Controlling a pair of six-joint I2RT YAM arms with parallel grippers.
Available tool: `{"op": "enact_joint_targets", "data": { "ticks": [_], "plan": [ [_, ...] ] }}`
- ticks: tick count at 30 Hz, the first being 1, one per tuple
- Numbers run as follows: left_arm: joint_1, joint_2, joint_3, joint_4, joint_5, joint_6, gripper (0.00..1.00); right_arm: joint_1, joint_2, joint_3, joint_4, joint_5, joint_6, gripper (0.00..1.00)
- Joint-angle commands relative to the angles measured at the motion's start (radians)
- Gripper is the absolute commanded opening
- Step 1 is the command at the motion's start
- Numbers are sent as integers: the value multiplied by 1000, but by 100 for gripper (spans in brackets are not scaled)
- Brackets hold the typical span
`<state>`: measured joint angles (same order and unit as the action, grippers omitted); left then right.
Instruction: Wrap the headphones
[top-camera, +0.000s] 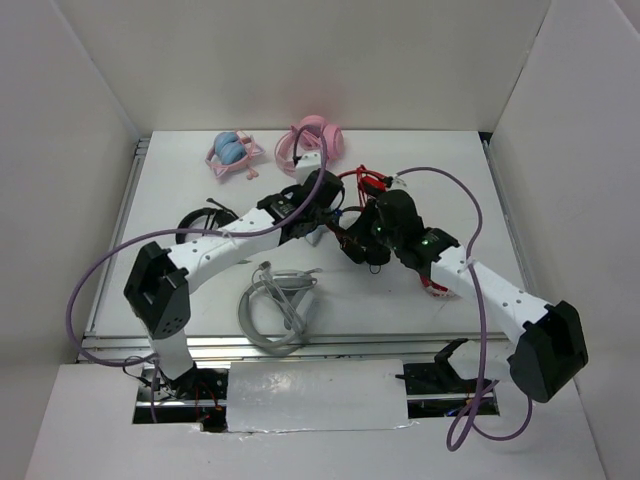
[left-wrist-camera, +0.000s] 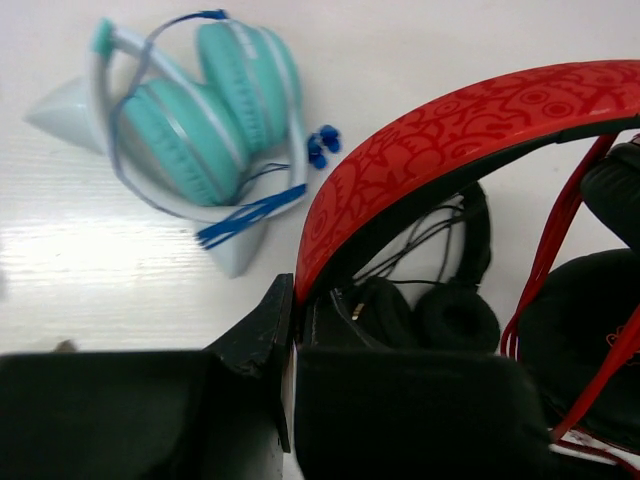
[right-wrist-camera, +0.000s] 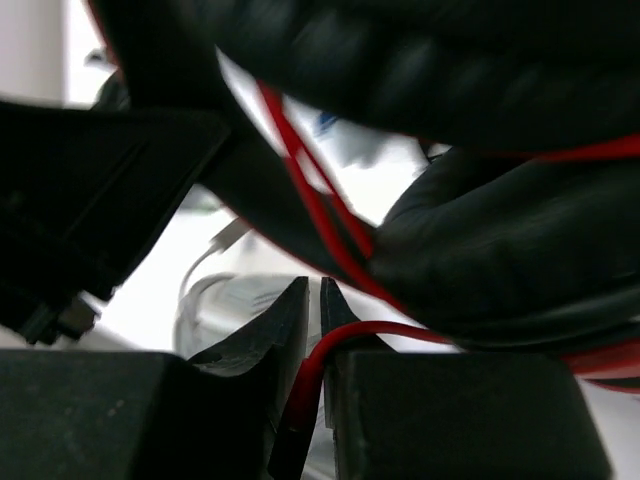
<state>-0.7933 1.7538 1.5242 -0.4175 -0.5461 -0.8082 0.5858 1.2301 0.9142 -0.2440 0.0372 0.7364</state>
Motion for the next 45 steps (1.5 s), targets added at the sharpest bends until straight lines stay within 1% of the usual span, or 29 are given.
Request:
{"op": "enact_joint_targets", "data": {
  "ticks": [1,5,7,9,10,11,12,13,16,20,24,27,28,31,35,38,40,41,42,43,44,45],
  "plan": [
    [-9,48,83,106,75,35,0,-44,-35,87,-89,173,-26,18],
    [-14,117,160,125,124,73,0,-99,-5,129,-130,175,-69,19],
    [-14,168,226,115,149,87,0,-124,29,167,-164,190,-88,20],
    [-14,196,274,97,156,92,0,-145,54,192,-182,231,-94,23],
    [-14,219,280,95,163,95,0,-155,75,208,-184,231,-100,25],
    [-14,228,289,103,169,98,0,-170,95,222,-181,227,-109,29],
    [-14,236,297,105,175,102,0,-178,95,222,-181,221,-120,29],
    [-14,251,303,108,189,106,0,-182,118,238,-181,214,-124,33],
    [-14,282,343,106,213,116,0,-204,164,265,-196,208,-135,38],
    [-14,299,363,109,276,135,0,-210,200,272,-192,205,-131,39],
    [-14,293,364,125,304,147,0,-234,233,282,-190,205,-134,39],
    [-11,311,409,108,317,159,0,-259,252,282,-201,208,-140,40],
    [-4,328,422,102,346,159,0,-274,255,278,-198,207,-143,41],
    [18,355,448,94,429,153,0,-294,272,262,-167,167,-157,42],
    [31,392,485,89,456,155,0,-311,308,276,-141,110,-196,45],
    [39,443,573,60,471,181,0,-322,351,322,-124,86,-242,45],
    [55,487,634,65,497,195,0,-351,393,370,-124,73,-262,44],
    [66,501,652,78,536,185,0,-374,408,383,-124,70,-272,43],
    [92,519,640,170,595,184,0,-386,439,412,-130,49,-279,43],
    [103,530,625,219,644,166,0,-398,457,426,-138,37,-290,43],
    [115,544,634,256,726,147,0,-411,486,449,-144,35,-295,43],
    [129,594,669,256,732,138,0,-434,497,457,-144,27,-296,43]
  ]
}}
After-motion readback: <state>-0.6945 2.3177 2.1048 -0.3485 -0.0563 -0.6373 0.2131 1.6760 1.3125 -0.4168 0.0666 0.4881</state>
